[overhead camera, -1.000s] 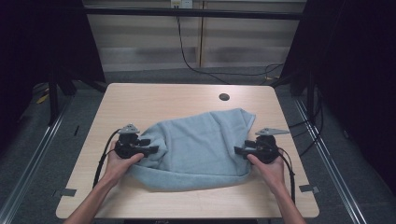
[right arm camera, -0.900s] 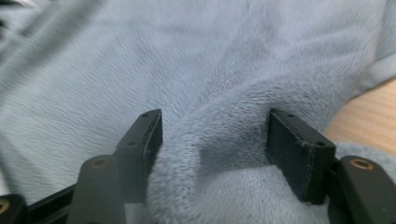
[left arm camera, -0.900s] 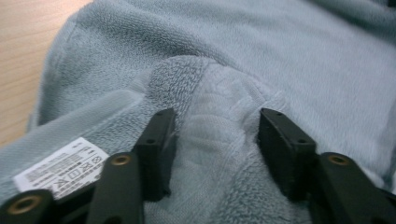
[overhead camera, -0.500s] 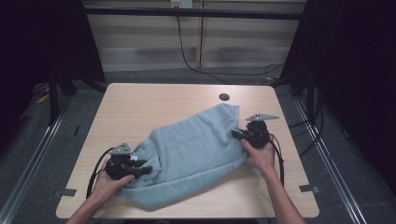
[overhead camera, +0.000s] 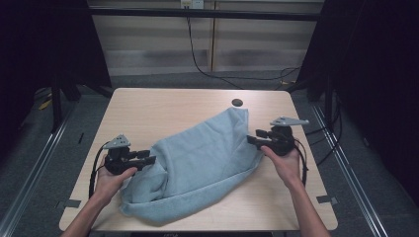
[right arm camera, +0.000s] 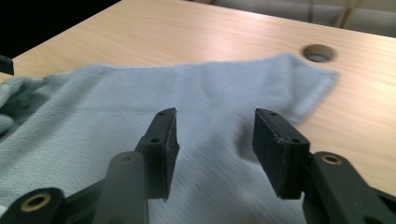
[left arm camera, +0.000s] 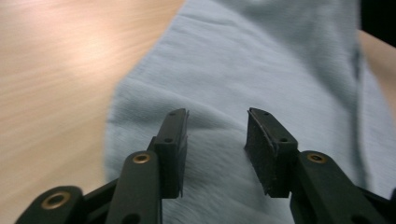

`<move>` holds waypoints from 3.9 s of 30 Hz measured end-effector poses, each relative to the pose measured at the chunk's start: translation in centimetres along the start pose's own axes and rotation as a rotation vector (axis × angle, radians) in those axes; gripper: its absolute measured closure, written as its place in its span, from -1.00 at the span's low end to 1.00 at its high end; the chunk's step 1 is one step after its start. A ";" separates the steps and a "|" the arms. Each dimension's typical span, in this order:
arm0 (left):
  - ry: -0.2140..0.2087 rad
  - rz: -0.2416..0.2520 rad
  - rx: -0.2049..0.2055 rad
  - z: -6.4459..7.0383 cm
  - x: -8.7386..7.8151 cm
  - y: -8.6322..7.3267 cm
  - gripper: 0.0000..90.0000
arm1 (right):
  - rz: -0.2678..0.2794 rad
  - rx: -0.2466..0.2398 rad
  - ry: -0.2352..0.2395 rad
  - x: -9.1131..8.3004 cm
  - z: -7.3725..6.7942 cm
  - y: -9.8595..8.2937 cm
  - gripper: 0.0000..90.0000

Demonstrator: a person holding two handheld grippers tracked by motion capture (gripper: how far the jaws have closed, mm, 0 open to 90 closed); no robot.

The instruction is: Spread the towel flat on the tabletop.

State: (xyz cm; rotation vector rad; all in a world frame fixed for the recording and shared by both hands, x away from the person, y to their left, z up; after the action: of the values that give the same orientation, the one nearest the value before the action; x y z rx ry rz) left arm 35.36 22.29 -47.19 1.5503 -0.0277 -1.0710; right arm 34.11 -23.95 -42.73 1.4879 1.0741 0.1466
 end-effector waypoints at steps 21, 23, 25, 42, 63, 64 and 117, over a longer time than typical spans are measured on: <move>0.036 -0.119 0.075 0.0 2.1 -3.9 0.45 | -0.090 0.072 -0.052 2.8 4.9 -4.2 -0.12; 0.033 -0.117 0.072 0.0 1.9 -4.1 0.45 | -0.121 0.067 -0.056 3.3 4.8 -5.1 -0.12; 0.036 -0.114 0.068 0.0 1.7 -4.3 0.45 | -0.137 0.065 -0.062 3.5 4.8 -5.4 -0.10; 0.040 -0.112 0.033 0.1 0.9 -4.9 0.45 | 0.036 0.034 -0.184 -1.8 5.0 -2.8 0.89; -0.021 -0.068 -0.012 0.6 -2.3 -4.6 0.34 | -0.006 0.060 -0.213 -6.2 3.0 -7.2 0.45; -0.014 -0.067 -0.012 0.5 -2.3 -4.5 0.36 | -0.006 0.056 -0.178 -6.0 2.1 -7.3 0.41; -0.148 -0.107 0.085 4.2 0.7 -4.5 -0.02 | -0.170 -0.034 -0.032 8.0 1.3 -4.3 0.78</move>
State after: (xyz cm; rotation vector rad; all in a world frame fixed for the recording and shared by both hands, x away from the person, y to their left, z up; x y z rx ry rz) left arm 30.77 20.02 -50.75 1.5595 -0.0932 -1.2818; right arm 37.21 -20.18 -50.52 1.3583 1.1606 0.0212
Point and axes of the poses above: each handheld gripper's, and its own axes: x roughly forward along the jaws, y roughly out of its top, z roughly to its right, the point moved 2 cm from there along x, roughly forward along the jaws, and after that the axes turned 12 degrees about y, right-handed, at the moved point
